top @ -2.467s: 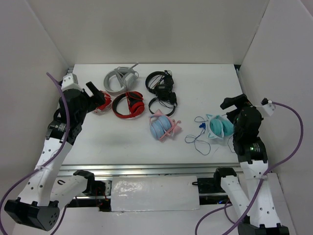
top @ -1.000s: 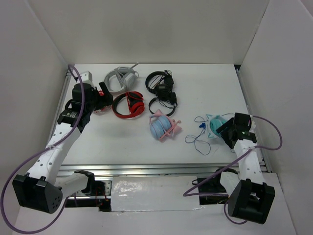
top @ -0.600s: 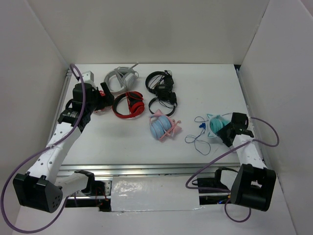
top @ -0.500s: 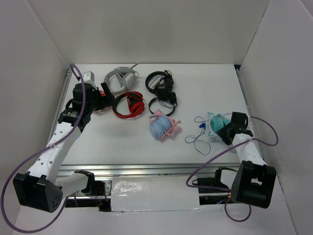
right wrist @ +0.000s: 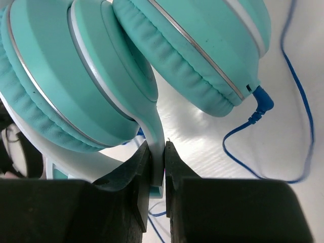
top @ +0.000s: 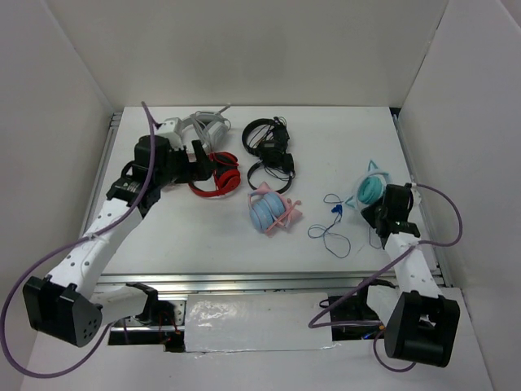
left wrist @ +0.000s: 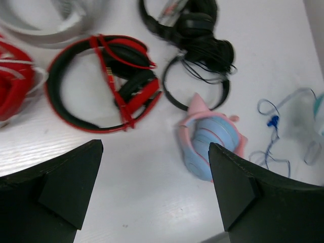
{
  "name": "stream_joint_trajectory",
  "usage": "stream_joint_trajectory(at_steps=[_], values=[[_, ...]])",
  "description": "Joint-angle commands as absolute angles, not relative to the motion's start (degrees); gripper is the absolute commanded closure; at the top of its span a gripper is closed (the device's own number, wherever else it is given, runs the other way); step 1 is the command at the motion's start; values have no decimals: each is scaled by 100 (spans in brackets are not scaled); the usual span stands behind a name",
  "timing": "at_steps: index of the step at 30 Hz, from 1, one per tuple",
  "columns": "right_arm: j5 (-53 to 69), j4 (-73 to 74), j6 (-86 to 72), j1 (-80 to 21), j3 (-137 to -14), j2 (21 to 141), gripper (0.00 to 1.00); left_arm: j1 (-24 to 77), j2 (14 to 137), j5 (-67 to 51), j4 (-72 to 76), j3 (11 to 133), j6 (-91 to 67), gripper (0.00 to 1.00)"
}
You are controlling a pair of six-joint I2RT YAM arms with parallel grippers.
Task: Wrap the headphones
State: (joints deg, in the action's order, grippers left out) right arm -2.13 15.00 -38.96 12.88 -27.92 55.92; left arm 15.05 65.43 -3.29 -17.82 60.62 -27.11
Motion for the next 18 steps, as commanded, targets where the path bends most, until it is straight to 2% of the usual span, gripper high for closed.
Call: stream_joint_trajectory(at_steps=[1, 7, 9, 10, 12, 18], values=[[-115, 984, -3543, 916, -3417, 5344, 97, 1897, 6898, -1229, -1275, 6433, -2496, 1], [-509, 1572, -3085, -235, -4147, 5467, 99, 2891, 7610, -1309, -1134, 7030, -2320, 1], [-527, 1608, -3164, -702, -4306, 5545, 99, 3190, 7734, -1476, -871, 7172, -2364, 3], [-553, 1635, -3364, -860, -4455, 5581, 99, 3295, 7830, -1468, -774, 7198, -2373, 12], [-606, 1635, -3602, -1255, -4613, 5712, 99, 3541, 7980, -1503, -669, 7347, -2390, 19], [-975, 1539, -4684, -2293, -5167, 6231, 100, 3753, 8129, -1503, -53, 7225, -2759, 19]])
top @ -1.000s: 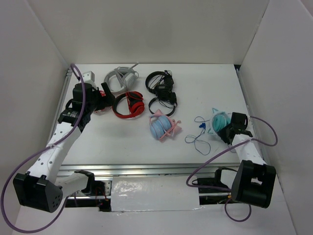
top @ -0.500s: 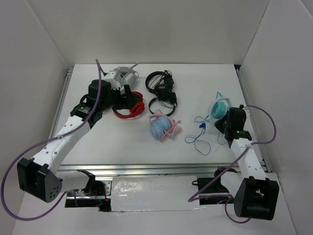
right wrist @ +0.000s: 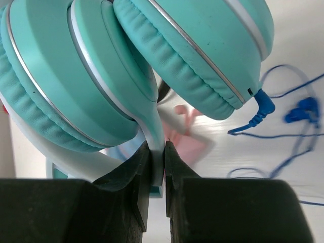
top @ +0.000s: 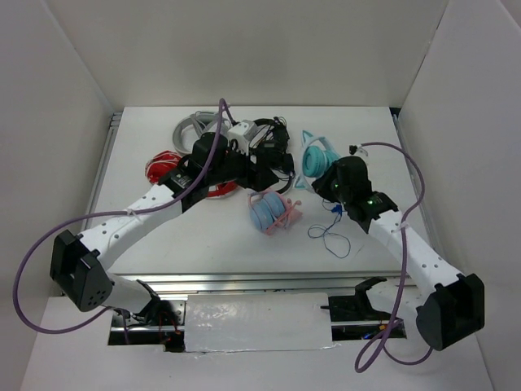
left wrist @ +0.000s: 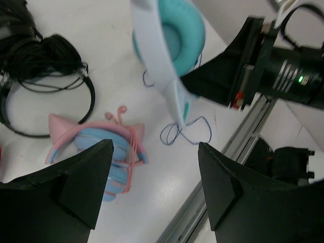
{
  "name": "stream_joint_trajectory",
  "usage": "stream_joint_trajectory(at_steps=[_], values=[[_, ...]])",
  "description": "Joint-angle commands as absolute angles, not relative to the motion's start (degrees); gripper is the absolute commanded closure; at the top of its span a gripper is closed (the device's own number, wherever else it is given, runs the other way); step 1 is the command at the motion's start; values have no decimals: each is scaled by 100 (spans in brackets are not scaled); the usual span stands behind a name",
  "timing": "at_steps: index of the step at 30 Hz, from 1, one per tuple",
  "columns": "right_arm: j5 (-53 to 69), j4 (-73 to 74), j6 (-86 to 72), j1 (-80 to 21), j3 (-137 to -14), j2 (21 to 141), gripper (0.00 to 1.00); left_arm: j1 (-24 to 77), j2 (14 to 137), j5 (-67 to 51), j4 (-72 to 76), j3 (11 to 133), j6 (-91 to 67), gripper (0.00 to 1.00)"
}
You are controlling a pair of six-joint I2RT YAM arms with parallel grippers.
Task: Wrap the headphones
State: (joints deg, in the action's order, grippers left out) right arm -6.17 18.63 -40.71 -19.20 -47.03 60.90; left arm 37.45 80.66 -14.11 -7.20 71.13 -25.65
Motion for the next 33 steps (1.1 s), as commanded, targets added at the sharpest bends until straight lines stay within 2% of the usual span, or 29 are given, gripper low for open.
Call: stream_joint_trajectory(at_steps=[1, 7, 9, 19, 21, 23, 26, 28, 33], values=[[-1063, 1460, -4728, -2416, -5255, 6275, 100, 3753, 8165, -1486, 165, 7259, -2812, 19], [-1494, 1502, -5088, -3120, -5712, 6731, 100, 3753, 8411, -1082, 352, 7409, -3006, 23], [-1608, 1582, -5159, -3190, -5809, 6776, 100, 3753, 8534, -994, 273, 7488, -2997, 29], [-2003, 1266, -5308, -3796, -5959, 6908, 100, 3753, 8710, -861, 422, 7488, -3181, 31], [-2013, 1117, -5335, -3849, -5906, 6882, 100, 3753, 8719, -870, 466, 7462, -3173, 35], [-2109, 1055, -5379, -3920, -5862, 6838, 100, 3753, 8745, -870, 448, 7462, -3190, 45], [-2153, 888, -5510, -3964, -5731, 6742, 100, 3753, 8745, -958, 448, 7418, -3225, 52], [-2083, 555, -5519, -3999, -5617, 6645, 100, 3753, 8719, -984, 527, 7348, -3252, 52], [-2206, 71, -5432, -4078, -5467, 6469, 100, 3753, 8780, -1045, 466, 7313, -3278, 41]])
